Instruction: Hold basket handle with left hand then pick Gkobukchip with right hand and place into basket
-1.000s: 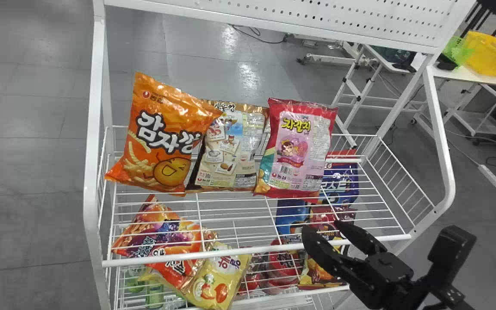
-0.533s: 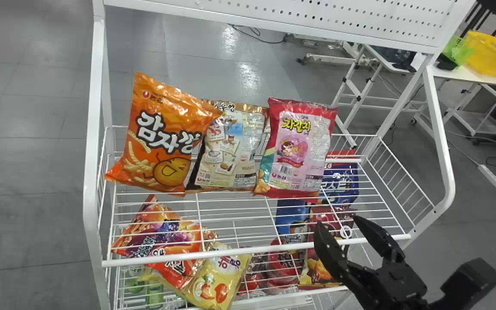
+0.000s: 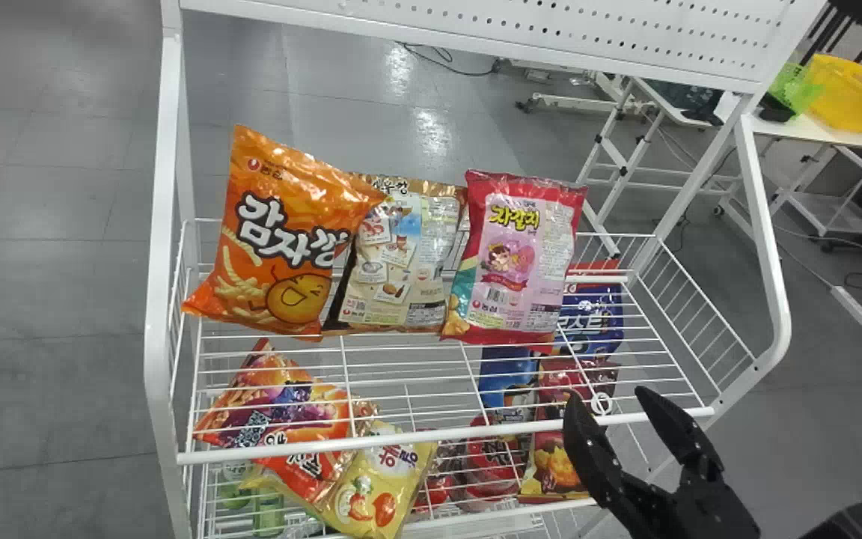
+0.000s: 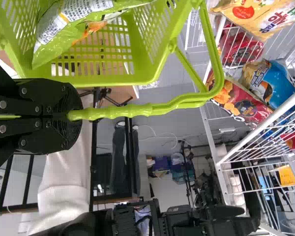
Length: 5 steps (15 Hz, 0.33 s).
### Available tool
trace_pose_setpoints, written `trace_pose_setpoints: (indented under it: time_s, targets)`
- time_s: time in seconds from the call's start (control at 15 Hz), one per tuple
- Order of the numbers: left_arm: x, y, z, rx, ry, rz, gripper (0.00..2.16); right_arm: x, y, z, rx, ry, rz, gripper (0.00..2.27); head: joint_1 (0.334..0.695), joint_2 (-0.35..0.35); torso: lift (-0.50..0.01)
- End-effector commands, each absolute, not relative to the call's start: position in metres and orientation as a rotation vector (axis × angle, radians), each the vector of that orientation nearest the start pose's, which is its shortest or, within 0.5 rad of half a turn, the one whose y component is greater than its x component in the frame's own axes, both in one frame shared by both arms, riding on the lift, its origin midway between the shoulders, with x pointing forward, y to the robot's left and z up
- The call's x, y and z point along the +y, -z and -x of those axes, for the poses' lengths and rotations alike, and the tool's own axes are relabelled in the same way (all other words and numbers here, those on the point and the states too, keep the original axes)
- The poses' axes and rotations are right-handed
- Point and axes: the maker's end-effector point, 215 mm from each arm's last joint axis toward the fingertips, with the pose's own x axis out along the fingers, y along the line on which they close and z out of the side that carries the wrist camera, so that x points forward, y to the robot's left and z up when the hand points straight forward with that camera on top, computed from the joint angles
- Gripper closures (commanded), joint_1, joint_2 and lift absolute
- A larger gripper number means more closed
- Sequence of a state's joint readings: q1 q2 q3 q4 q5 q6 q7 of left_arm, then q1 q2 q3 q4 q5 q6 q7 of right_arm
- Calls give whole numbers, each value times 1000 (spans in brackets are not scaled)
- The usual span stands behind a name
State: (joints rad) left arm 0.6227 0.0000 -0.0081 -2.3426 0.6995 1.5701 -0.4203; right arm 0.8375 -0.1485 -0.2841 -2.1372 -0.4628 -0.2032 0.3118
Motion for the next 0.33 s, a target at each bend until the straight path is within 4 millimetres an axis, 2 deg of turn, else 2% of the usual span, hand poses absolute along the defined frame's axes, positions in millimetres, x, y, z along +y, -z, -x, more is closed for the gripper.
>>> trace_pose_setpoints:
  time_s: [0.0,0.27]
  targets:
    - [-26,428,-137,1259,926,792,1717,-328,317,-340,-17,-98,-145,124,695,-350,-32]
    - [-27,428,-137,1260,928,792,1717,-332,321,-339,5,-60,-155,124,695,-350,-32]
